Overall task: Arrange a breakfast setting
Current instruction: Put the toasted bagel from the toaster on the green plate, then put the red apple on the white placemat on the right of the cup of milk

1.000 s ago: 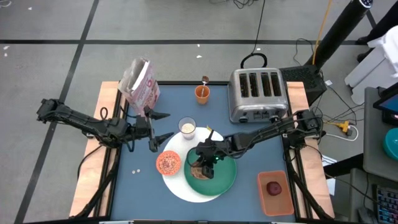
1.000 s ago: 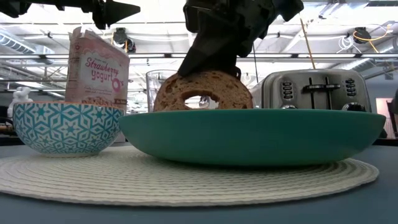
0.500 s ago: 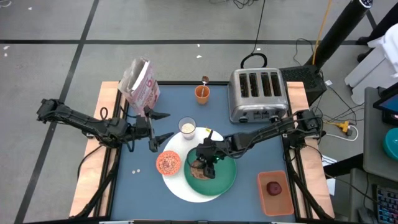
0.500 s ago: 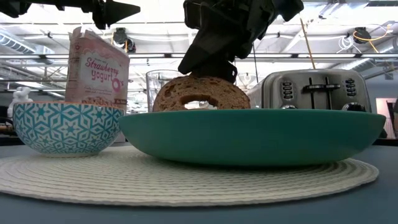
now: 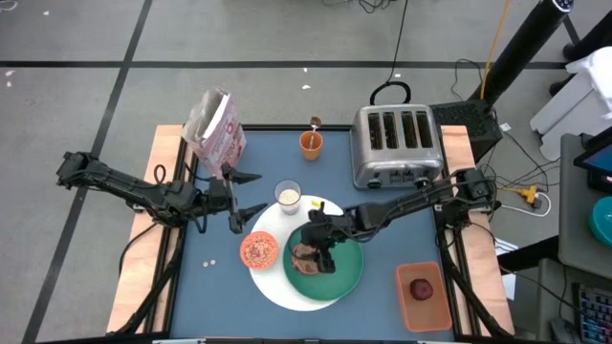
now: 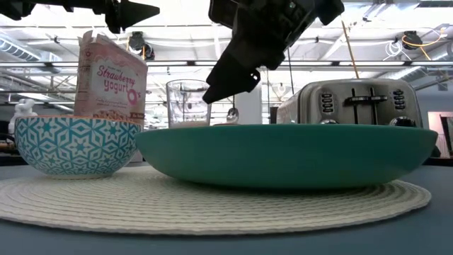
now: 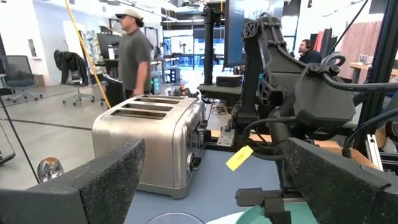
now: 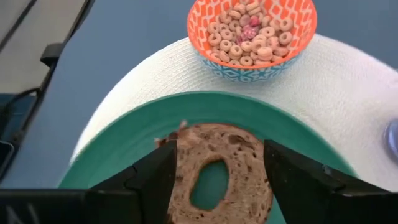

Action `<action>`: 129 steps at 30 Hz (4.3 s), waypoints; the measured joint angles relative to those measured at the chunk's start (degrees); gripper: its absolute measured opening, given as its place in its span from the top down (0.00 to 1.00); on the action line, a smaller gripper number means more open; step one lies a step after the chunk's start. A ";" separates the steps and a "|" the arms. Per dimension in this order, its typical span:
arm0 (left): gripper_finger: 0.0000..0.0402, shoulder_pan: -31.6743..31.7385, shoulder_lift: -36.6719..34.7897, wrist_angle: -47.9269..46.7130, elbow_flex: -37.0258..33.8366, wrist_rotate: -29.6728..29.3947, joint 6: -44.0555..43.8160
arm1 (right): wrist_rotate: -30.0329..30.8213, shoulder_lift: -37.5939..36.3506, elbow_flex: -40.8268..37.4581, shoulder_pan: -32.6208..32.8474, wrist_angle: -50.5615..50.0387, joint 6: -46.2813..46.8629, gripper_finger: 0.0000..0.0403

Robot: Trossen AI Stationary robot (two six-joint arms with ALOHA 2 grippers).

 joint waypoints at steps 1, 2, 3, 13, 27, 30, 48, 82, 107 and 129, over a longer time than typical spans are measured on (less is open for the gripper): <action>0.02 0.00 0.00 -0.02 0.00 -0.01 0.00 | 0.00 0.00 0.00 -0.20 -0.02 -0.86 0.42; 0.02 0.00 0.00 -0.02 0.00 -0.01 0.00 | 0.01 0.00 0.00 -0.41 -0.01 -1.54 0.42; 0.02 0.00 0.00 0.00 0.00 0.00 0.00 | 0.00 0.00 0.00 -0.62 -0.02 -1.85 0.42; 0.02 0.00 0.00 -0.02 0.00 0.01 -0.02 | -0.24 -9.16 0.00 -1.72 -6.06 -1.91 0.43; 0.02 0.00 0.00 -0.04 0.00 -0.01 0.11 | -3.16 -32.02 0.02 -1.54 -12.52 -4.74 0.40; 0.02 -0.02 0.01 -0.04 0.00 -0.01 0.13 | -8.61 -34.09 0.02 -1.49 -12.07 -7.75 0.37; 0.02 -0.02 0.00 -0.02 0.00 -0.01 -0.07 | -9.24 -36.13 0.02 -1.31 -10.07 -10.41 0.31; 0.02 -0.02 0.02 -0.02 0.00 -0.01 -1.36 | 1.29 -38.38 0.00 21.25 -64.26 35.50 0.06; 0.02 -0.01 0.02 -0.02 0.00 -0.01 -1.60 | -0.10 -37.48 -21.35 42.74 -43.61 65.37 0.06; 0.02 0.00 0.00 0.04 0.00 -0.03 -1.55 | -3.81 -37.51 -31.62 43.77 -30.75 66.39 0.06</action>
